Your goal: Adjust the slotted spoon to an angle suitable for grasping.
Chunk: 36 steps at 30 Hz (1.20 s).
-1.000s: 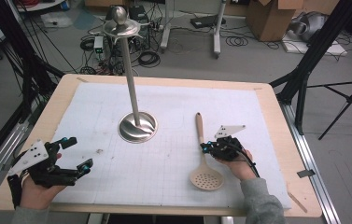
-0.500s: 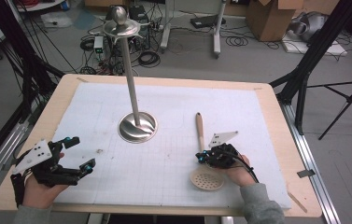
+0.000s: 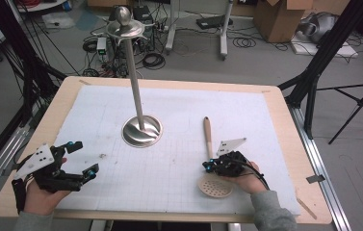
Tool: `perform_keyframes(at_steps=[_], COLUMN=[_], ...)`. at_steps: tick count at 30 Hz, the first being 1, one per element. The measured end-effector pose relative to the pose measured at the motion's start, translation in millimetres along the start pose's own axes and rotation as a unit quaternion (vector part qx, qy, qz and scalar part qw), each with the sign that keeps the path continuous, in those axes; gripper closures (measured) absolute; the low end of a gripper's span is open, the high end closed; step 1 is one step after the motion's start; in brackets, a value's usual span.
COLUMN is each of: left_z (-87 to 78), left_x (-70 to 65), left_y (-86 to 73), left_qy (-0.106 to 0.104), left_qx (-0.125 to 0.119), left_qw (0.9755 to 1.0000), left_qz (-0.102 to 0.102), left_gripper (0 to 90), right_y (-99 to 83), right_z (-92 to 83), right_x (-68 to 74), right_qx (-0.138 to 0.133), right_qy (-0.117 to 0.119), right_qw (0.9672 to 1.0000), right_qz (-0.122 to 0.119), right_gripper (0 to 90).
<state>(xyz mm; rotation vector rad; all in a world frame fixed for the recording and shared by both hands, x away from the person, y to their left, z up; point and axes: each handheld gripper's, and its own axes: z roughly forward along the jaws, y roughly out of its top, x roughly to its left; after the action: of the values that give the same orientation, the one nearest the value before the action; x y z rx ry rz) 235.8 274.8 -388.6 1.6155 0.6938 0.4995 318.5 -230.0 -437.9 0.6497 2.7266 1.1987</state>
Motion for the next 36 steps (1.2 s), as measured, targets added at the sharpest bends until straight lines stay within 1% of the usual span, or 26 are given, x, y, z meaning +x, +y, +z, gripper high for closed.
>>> perform_keyframes(at_steps=[2, 3, 6, 11, 20, 23, 25, 26, 28, 29, 30, 31, 33, 36], left_z=[0.8, 1.1, 0.8, -0.3, 0.9, 2.2, 4.0, 4.9, 6.4, 8.0, 8.0, 9.0, 9.5, 9.5], left_x=[-0.4, -0.7, -1.6, -0.6, -1.8, -1.7, -1.9, -2.1, -2.6, -2.3, -2.3, -2.0, -2.3, -2.3], left_y=[-0.4, -0.4, 0.0, -0.4, -0.1, -0.2, -0.3, -0.2, 0.0, -0.1, -0.1, -0.6, -0.9, -1.0], left_qy=[-0.001, -0.002, -0.003, -0.001, -0.002, -0.002, -0.003, -0.005, -0.007, -0.008, -0.008, -0.008, -0.008, -0.01], left_qx=[0.001, 0.001, 0.0, 0.0, 0.0, 0.0, 0.002, 0.003, 0.003, 0.002, 0.002, 0.004, 0.004, 0.006], left_qw=[1.0, 1.0, 1.0, 1.0, 1.0, 1.0, 1.0, 1.0, 1.0, 1.0, 1.0, 1.0, 1.0, 0.9999], left_qz=[-0.001, 0.0, 0.0, -0.002, -0.001, -0.001, -0.001, 0.0, -0.001, 0.0, 0.0, 0.0, -0.001, 0.001], left_gripper=[2.5, 2.5, 2.5, 2.5, 2.5, 2.5, 2.5, 2.5, 2.5, 2.5, 2.5, 2.5, 2.5, 2.5], right_y=[-1.2, -4.2, -6.9, -15.8, -25.8, -25.8, -26.1, -26.4, -27.2, -28.7, -28.7, -31.2, -32.6, -36.4], right_z=[-1.0, -3.9, -6.9, -17.1, -28.0, -27.9, -27.3, -27.4, -30.6, -35.7, -35.7, -40.5, -42.7, -47.2], right_x=[-0.6, -2.8, -4.0, -5.5, -6.3, -6.6, -9.9, -11.1, -15.4, -20.0, -20.0, -24.5, -26.9, -32.2], right_qx=[-0.001, -0.002, -0.003, -0.001, 0.0, 0.0, -0.005, -0.009, -0.022, -0.035, -0.035, -0.041, -0.046, -0.047], right_qy=[0.004, 0.013, 0.016, 0.018, 0.017, 0.018, 0.028, 0.028, 0.023, 0.01, 0.01, -0.002, -0.005, -0.023], right_qw=[1.0, 0.9999, 0.9999, 0.9998, 0.9999, 0.9998, 0.9995, 0.9995, 0.9993, 0.9989, 0.9989, 0.9984, 0.998, 0.9972], right_qz=[0.0, 0.001, 0.001, 0.0, 0.0, 0.003, 0.01, 0.013, 0.019, 0.03, 0.03, 0.038, 0.042, 0.053], right_gripper=[90.0, 90.0, 90.0, 90.0, 90.0, 90.0, 89.9, 89.9, 89.9, 89.9, 89.9, 89.9, 89.9, 89.9])
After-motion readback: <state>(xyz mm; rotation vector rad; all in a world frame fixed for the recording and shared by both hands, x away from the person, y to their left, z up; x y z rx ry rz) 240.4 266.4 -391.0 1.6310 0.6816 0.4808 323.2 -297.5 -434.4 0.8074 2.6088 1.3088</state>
